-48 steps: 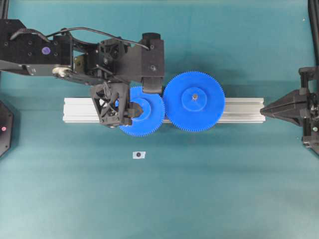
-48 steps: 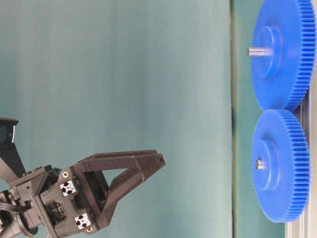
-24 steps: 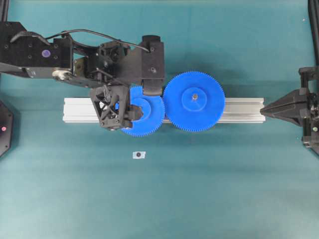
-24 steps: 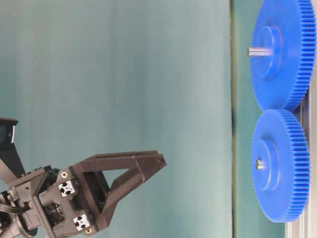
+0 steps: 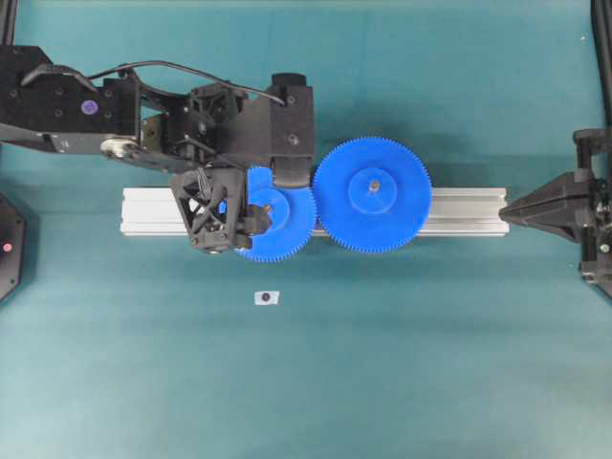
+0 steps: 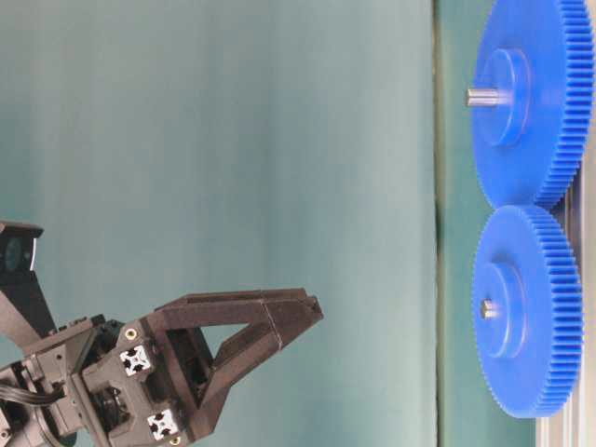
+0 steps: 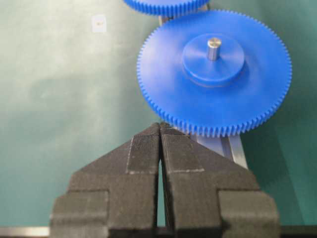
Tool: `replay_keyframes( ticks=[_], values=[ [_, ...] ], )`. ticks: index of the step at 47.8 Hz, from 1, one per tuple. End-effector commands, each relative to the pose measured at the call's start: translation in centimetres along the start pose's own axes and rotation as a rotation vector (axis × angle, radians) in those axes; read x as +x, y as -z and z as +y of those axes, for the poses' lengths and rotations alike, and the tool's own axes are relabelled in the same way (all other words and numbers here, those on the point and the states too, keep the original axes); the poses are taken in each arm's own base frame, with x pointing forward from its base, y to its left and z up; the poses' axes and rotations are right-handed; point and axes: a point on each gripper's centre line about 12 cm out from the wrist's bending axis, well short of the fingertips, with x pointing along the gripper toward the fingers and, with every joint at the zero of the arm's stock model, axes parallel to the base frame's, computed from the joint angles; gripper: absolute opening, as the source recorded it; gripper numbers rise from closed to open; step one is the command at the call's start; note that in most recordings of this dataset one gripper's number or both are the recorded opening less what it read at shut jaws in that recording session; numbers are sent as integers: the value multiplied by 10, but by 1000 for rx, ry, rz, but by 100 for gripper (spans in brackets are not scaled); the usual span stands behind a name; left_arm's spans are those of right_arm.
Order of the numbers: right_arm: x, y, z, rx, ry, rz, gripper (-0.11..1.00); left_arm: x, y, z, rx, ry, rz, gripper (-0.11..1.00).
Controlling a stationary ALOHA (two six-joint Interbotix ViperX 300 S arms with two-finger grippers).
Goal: Insert the small gear onto the shaft.
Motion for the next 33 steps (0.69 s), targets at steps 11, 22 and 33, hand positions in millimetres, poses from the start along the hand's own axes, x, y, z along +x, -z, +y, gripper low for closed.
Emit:
replay_keyframes(
  ticks=[11, 22, 33],
  values=[
    [0, -6, 0, 12, 1, -17, 2, -14, -6, -2, 4, 0, -43, 90],
    [0, -5, 0, 12, 1, -16, 2, -13, -4, -1, 3, 0, -38, 90],
    [0, -5, 0, 12, 1, -16, 2, -12, -4, -1, 3, 0, -35, 90]
  ],
)
